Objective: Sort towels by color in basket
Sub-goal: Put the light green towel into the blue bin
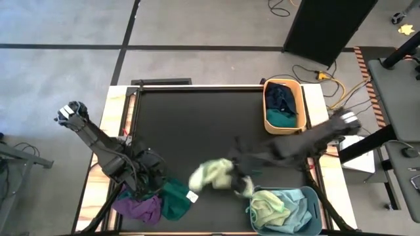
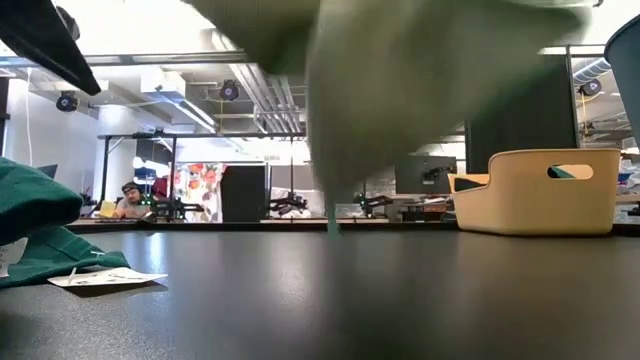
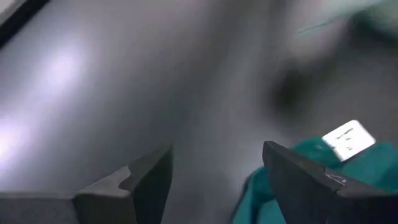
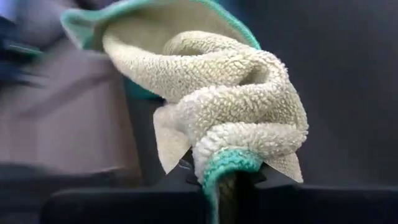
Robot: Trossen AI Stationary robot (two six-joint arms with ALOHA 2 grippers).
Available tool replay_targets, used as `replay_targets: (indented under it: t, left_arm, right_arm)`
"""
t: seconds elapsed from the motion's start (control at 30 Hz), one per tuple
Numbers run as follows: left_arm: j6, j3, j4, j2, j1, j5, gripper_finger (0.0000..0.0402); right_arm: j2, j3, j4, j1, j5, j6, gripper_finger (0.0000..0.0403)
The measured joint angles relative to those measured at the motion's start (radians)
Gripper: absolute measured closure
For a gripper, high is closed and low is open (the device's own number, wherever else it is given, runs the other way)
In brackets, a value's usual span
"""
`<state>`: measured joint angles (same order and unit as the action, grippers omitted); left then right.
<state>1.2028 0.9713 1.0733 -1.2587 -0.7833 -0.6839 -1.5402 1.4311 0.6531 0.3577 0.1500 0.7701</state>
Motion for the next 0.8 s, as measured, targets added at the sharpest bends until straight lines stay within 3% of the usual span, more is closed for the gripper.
replay_targets:
  t: [0.13,0.23,0.4,0.53,0.7,0.8]
  left_arm:
    - [-0.024,-0.041,0.000,0.000,0.012,-0.063,0.0169]
    - [-0.023,-0.071,0.000,0.002,0.032,-0.100,0.0169]
    - [-0.023,-0.092,-0.015,0.002,0.067,-0.144,0.0169]
    - [-0.023,-0.097,-0.038,0.002,0.088,-0.169,0.0169]
    - [-0.023,-0.097,-0.058,0.003,0.101,-0.190,0.0169]
    - [-0.005,-0.096,-0.072,0.003,0.105,-0.195,0.0169]
  right_arm:
    - [0.168,0.014,-0.001,0.180,-0.027,0.284,0.0388]
    - [0.226,0.015,0.083,0.346,-0.028,0.520,0.0388]
    - [0.232,0.013,0.471,0.596,-0.037,0.960,0.0389]
    - [0.201,0.006,0.753,0.720,-0.046,1.269,0.0389]
    - [0.185,-0.011,0.801,0.747,0.041,1.372,0.0389]
    - [0.153,-0.013,0.744,0.744,0.214,1.346,0.0389]
